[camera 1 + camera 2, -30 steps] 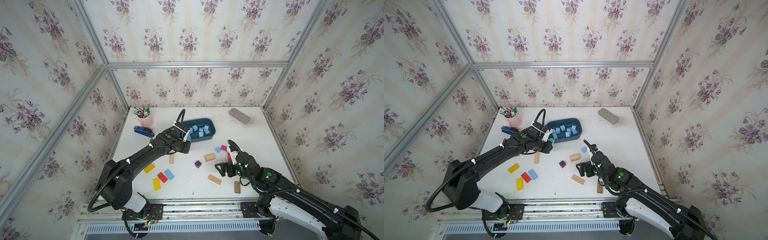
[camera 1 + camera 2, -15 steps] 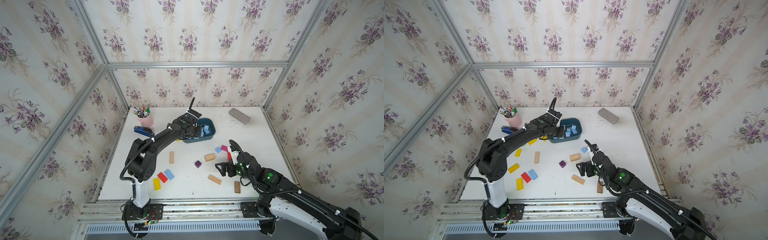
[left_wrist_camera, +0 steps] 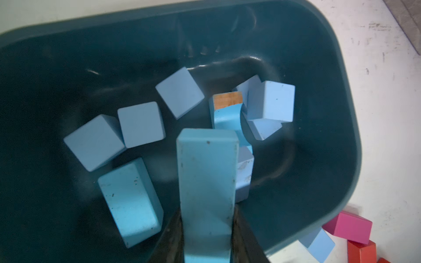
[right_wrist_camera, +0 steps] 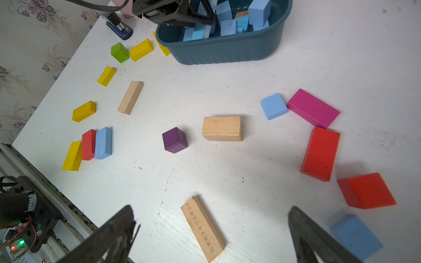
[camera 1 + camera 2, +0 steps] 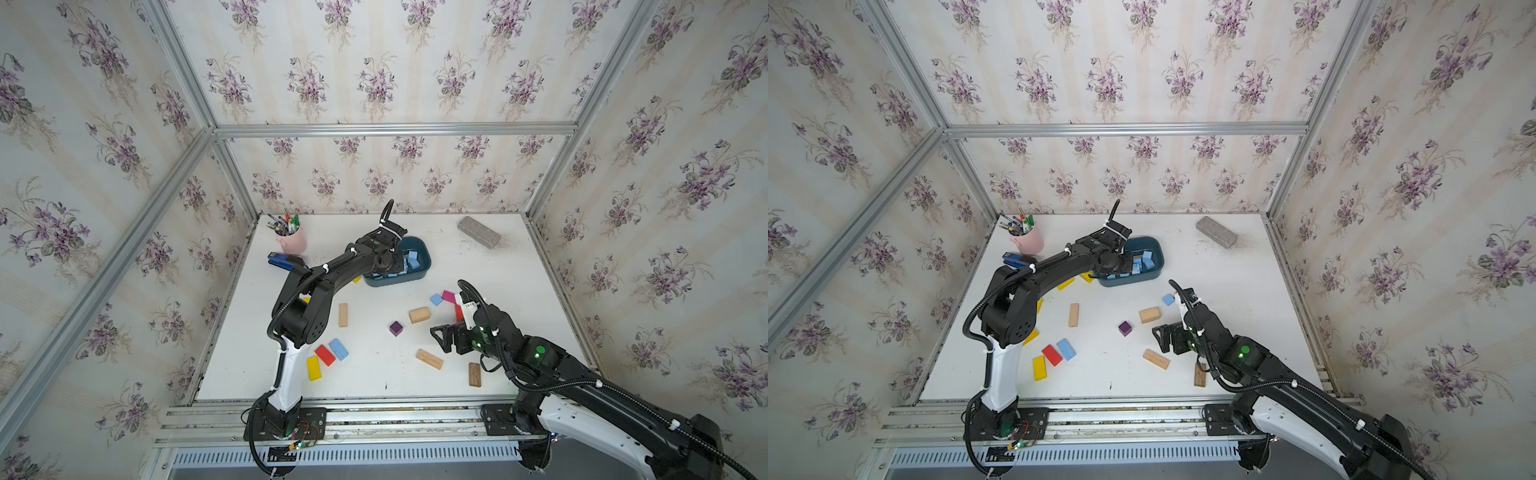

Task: Pick out the blue building blocks
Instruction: Place the building block in the storage box.

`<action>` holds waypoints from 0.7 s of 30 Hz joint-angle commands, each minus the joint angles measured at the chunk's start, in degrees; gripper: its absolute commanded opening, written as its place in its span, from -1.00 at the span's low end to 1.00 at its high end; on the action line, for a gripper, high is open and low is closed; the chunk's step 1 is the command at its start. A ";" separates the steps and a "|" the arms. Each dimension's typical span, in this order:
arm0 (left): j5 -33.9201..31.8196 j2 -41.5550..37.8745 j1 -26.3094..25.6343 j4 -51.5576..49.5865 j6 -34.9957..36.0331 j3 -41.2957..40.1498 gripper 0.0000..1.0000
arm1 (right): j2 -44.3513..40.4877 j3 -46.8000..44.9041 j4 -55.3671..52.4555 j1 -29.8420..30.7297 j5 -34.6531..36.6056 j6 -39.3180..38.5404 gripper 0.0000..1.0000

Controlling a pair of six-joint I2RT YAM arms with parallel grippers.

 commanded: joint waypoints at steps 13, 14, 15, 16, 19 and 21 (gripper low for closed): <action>3.61 -9.15 1.12 3.39 1.92 -6.91 0.46 | 0.21 0.57 0.45 0.05 0.55 0.28 0.99; 4.08 -10.26 1.07 3.73 2.19 -7.83 0.48 | 0.16 0.62 0.37 -0.01 0.52 0.27 0.99; 4.64 -12.05 1.07 4.21 2.39 -9.08 0.49 | 0.11 0.85 0.27 -0.01 0.61 0.28 0.99; 5.11 -13.89 1.14 4.86 2.54 -10.72 0.52 | 0.15 0.89 0.12 -0.02 0.64 0.36 0.99; 6.28 -20.33 1.11 6.99 2.77 -16.31 0.62 | 0.11 1.14 -0.29 0.03 0.73 0.36 0.99; 6.99 -24.97 1.11 8.19 2.95 -20.48 0.70 | 0.15 1.49 -0.60 -0.02 0.75 0.32 0.99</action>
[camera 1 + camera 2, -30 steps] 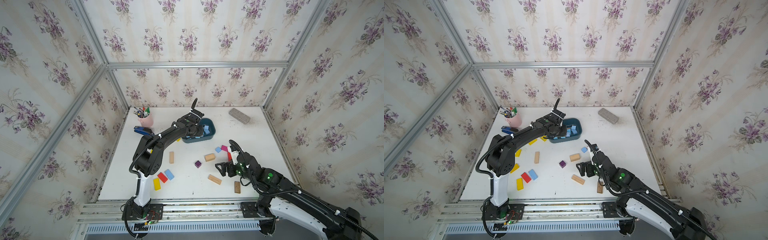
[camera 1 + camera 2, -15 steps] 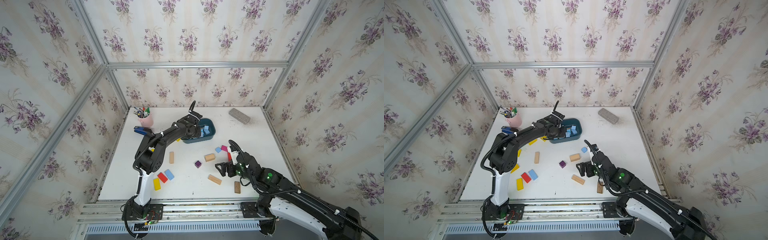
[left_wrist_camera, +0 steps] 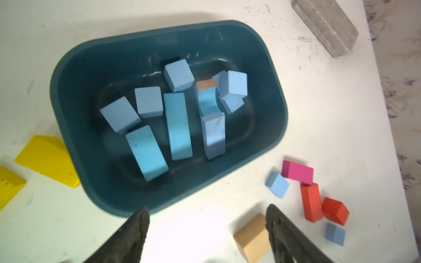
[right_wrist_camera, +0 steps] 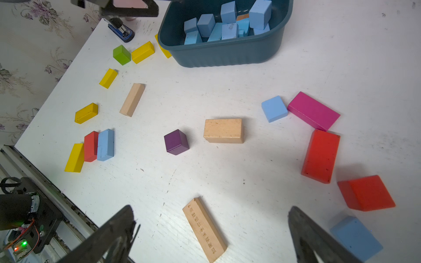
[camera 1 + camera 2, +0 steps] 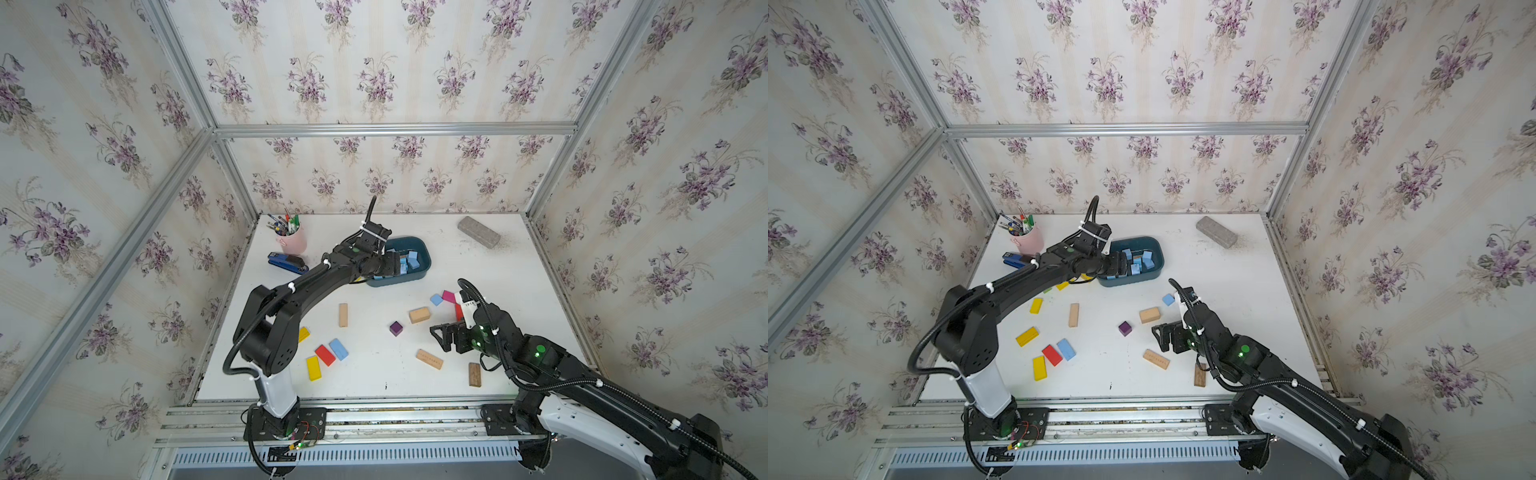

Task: Pick out the blue building blocks
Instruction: Place the building block in the storage box.

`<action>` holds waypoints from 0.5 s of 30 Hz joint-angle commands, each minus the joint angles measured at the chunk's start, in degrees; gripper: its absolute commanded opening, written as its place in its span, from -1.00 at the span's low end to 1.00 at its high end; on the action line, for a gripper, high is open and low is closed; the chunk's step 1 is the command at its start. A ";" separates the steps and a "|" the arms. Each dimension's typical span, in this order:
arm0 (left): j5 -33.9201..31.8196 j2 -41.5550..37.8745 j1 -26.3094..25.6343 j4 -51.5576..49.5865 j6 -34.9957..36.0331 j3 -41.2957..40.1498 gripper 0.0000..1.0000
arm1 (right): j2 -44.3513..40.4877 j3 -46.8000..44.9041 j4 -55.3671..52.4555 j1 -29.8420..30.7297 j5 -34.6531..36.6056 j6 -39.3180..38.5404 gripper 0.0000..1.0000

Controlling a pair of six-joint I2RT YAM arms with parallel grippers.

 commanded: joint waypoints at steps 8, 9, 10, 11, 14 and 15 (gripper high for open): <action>1.67 -22.92 0.09 4.39 -0.20 -19.79 0.99 | 0.63 1.43 -1.27 0.03 1.06 1.54 0.99; 1.65 -25.11 0.15 4.44 -0.54 -21.55 0.99 | 1.04 1.61 -1.74 0.01 1.73 2.17 1.00; 1.62 -26.98 0.22 4.46 -0.83 -23.17 0.99 | 1.36 1.93 -2.26 -0.02 2.62 2.97 0.99; 1.74 -28.96 0.17 4.57 -1.02 -24.98 0.99 | 1.86 2.19 -3.09 0.02 3.58 4.04 0.99; 2.27 -33.86 0.29 4.75 -1.45 -28.71 0.99 | 3.58 3.25 -6.22 -0.11 6.95 7.64 0.99; 2.43 -35.29 0.28 4.80 -1.62 -29.86 0.99 | 4.33 3.51 -7.77 -0.15 8.48 8.90 1.00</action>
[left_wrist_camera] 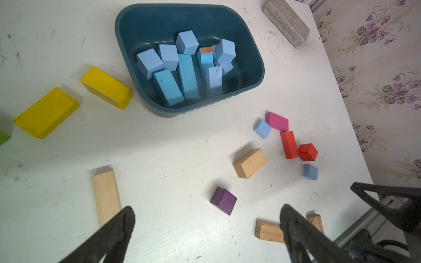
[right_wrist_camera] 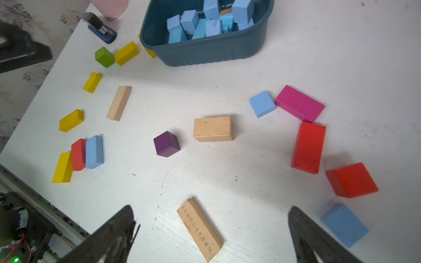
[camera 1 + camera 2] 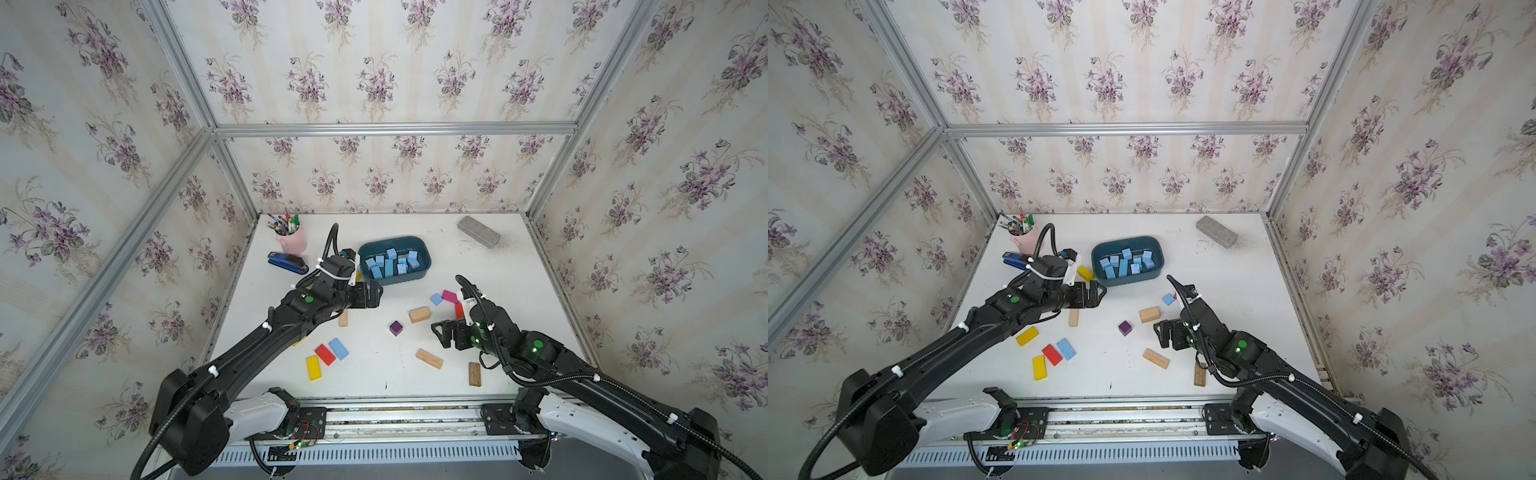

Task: Pick out the blue building blocks
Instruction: Place the building block in the storage box, then pick up the building block from the center of the board.

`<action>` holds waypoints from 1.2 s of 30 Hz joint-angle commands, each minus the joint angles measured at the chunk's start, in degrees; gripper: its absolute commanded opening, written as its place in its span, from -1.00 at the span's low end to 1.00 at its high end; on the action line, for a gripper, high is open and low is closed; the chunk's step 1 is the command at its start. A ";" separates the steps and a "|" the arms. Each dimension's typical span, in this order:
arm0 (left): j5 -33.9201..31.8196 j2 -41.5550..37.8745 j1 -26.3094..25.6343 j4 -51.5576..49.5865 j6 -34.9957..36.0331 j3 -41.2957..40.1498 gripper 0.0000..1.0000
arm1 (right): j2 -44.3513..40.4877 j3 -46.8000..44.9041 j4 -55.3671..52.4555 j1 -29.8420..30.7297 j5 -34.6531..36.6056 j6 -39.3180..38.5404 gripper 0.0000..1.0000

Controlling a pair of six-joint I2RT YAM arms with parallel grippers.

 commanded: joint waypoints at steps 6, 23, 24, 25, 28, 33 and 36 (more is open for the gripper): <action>2.19 -8.70 0.09 1.59 -0.39 -6.30 0.99 | 5.13 1.19 -9.33 -4.67 8.06 11.43 0.99; 4.95 -17.43 0.09 1.43 0.48 -12.51 0.99 | 12.73 -1.87 -9.57 -15.03 14.02 22.59 0.78; 5.04 -17.24 0.09 1.42 0.47 -12.51 0.99 | 13.71 -1.68 -9.90 -15.08 14.50 23.92 0.77; 5.13 -17.01 0.11 1.40 0.47 -12.44 0.99 | 14.58 -1.35 -10.28 -15.07 15.05 25.19 0.75; 5.21 -16.16 0.13 1.45 0.51 -12.37 0.99 | 17.26 -0.67 -10.92 -15.14 15.66 28.20 0.58; 5.28 -15.63 0.09 1.48 0.69 -12.42 0.99 | 20.69 -0.77 -8.13 -15.15 14.04 28.84 0.49; 5.22 -15.56 0.09 1.54 0.72 -12.51 0.99 | 23.54 -0.02 -8.22 -15.21 14.12 29.56 0.43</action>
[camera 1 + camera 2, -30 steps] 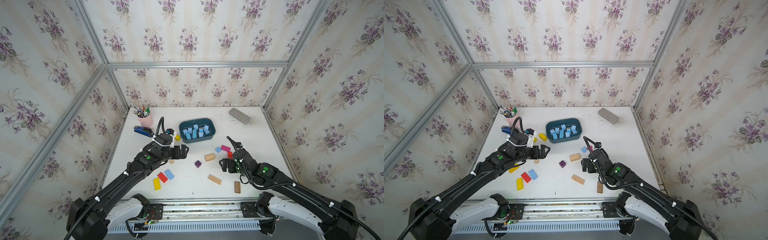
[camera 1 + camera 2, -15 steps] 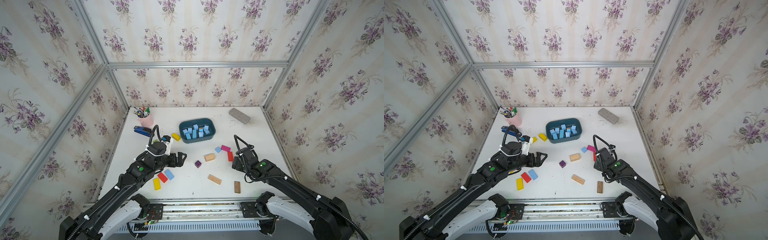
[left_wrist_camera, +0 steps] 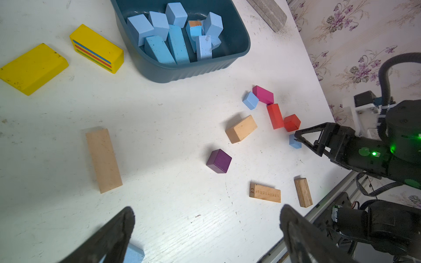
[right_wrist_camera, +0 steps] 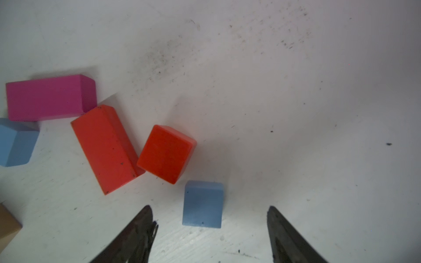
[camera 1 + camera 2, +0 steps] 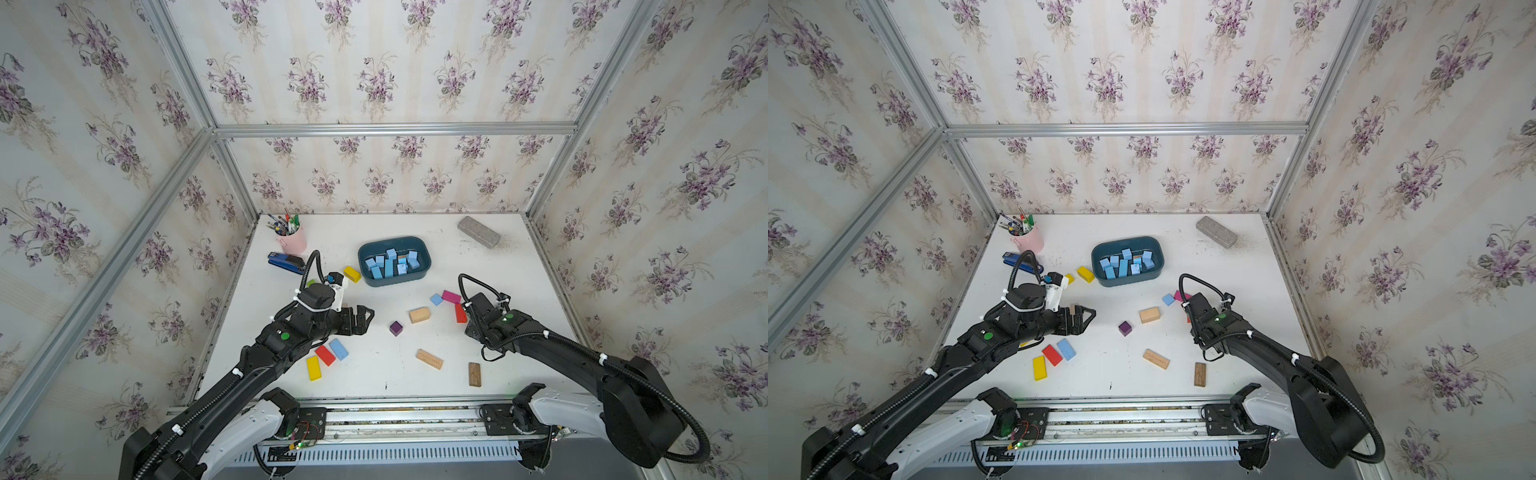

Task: Pick out the blue building blocks
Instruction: Pick up the building block from the center of the board.

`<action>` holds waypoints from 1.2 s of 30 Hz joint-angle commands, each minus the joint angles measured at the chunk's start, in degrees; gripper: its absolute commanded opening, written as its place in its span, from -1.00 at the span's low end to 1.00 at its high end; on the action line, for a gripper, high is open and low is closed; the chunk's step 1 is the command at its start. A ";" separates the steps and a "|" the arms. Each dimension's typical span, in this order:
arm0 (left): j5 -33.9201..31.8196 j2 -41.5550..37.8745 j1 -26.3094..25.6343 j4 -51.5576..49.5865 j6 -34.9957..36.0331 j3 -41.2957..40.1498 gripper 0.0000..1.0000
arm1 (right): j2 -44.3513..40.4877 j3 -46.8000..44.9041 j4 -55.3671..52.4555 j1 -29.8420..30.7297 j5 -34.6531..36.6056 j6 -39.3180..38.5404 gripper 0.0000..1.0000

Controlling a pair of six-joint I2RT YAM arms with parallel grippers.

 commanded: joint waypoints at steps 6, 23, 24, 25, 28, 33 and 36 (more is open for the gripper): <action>-0.05 -0.02 0.10 1.52 0.63 -0.31 0.99 | 8.30 3.48 -1.20 -0.17 1.16 3.57 0.32; -0.10 0.30 0.09 1.47 0.10 -0.40 0.99 | 14.03 3.39 0.96 -0.21 -0.92 6.77 0.03; -0.05 0.38 0.10 1.52 0.02 -0.40 0.99 | 13.78 3.20 1.08 -0.17 -1.25 7.00 0.02; 0.08 0.43 0.09 1.51 -0.09 -0.40 0.99 | 13.41 2.92 1.30 -0.15 -1.66 7.14 0.02; 0.14 0.45 0.09 1.51 -0.23 -0.40 0.99 | 12.37 2.45 1.33 -0.20 -2.29 7.44 0.01; 0.04 0.40 0.09 1.51 -0.61 -0.40 0.99 | 10.56 1.95 0.30 -0.22 -2.65 7.87 0.02; 0.12 0.38 0.14 1.52 -0.80 -0.39 0.99 | 9.75 1.78 -0.18 -0.19 -3.05 7.98 0.01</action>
